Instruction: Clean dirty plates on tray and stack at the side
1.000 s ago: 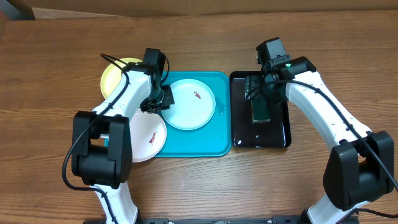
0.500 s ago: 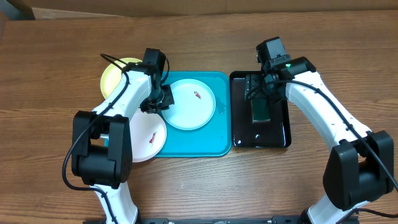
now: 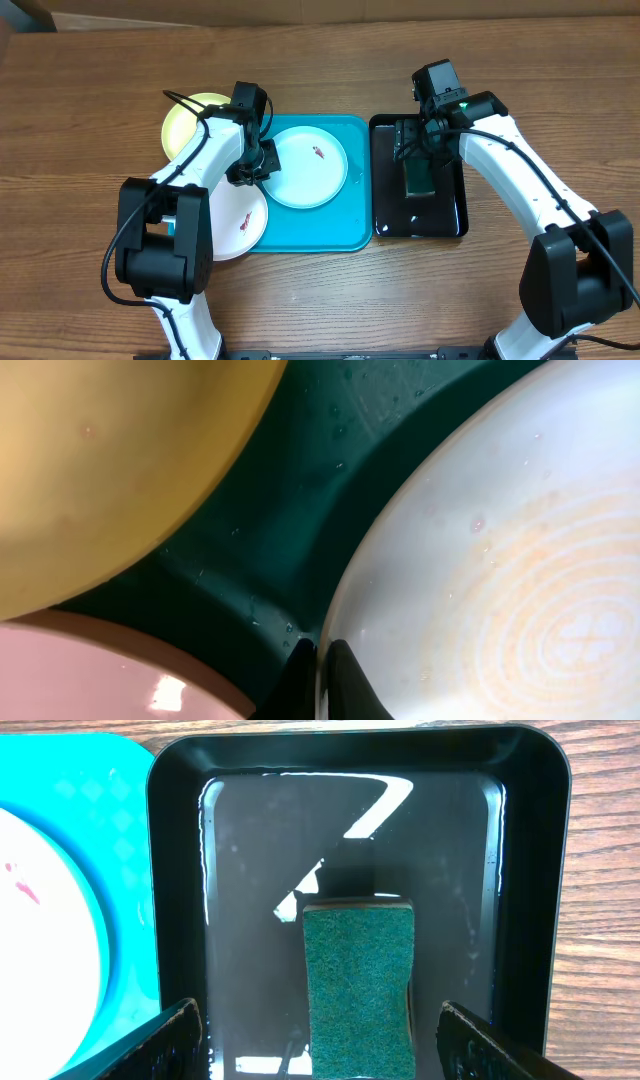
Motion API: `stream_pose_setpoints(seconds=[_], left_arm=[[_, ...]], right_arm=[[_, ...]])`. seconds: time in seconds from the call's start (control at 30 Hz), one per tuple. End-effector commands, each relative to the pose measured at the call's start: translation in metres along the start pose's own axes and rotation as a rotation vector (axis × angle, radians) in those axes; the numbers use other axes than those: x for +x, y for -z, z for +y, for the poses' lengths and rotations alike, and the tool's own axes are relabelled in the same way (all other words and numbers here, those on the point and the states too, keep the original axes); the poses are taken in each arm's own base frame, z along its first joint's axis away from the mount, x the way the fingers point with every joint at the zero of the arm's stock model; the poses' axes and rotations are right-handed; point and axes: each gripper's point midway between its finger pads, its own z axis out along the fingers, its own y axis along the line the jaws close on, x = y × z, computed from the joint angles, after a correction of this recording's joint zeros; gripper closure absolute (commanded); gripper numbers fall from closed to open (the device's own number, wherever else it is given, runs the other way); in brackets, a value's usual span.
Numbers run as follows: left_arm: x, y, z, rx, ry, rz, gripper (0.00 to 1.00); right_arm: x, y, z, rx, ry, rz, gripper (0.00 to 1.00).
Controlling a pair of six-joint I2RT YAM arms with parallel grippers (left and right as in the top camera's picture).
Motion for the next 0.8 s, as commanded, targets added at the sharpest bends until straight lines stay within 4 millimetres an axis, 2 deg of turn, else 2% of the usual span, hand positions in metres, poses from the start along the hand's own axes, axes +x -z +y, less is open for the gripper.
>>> stream_pose_setpoints(seconds=[0.0,0.1,0.23,0.5,0.77], left_arm=[[0.004,-0.008,0.002,-0.015,0.003,0.015,0.96],[0.004,-0.008,0.001,-0.014,0.003,0.014,0.96],[0.004,-0.008,0.001,-0.013,0.003,0.014,0.96],[0.003,-0.008,0.0,-0.011,0.002,0.011,0.96],[0.005,-0.008,-0.003,0.005,0.001,0.019,0.96]], right_arm=[[-0.001,0.001,-0.006,0.03,-0.004,-0.014,0.23],[-0.003,0.001,-0.008,0.044,-0.004,-0.02,0.26],[-0.002,0.001,-0.008,0.043,-0.005,-0.02,0.34],[0.013,-0.013,-0.012,0.051,-0.003,0.014,0.26],[0.029,-0.031,-0.017,0.058,-0.003,0.033,0.26]])
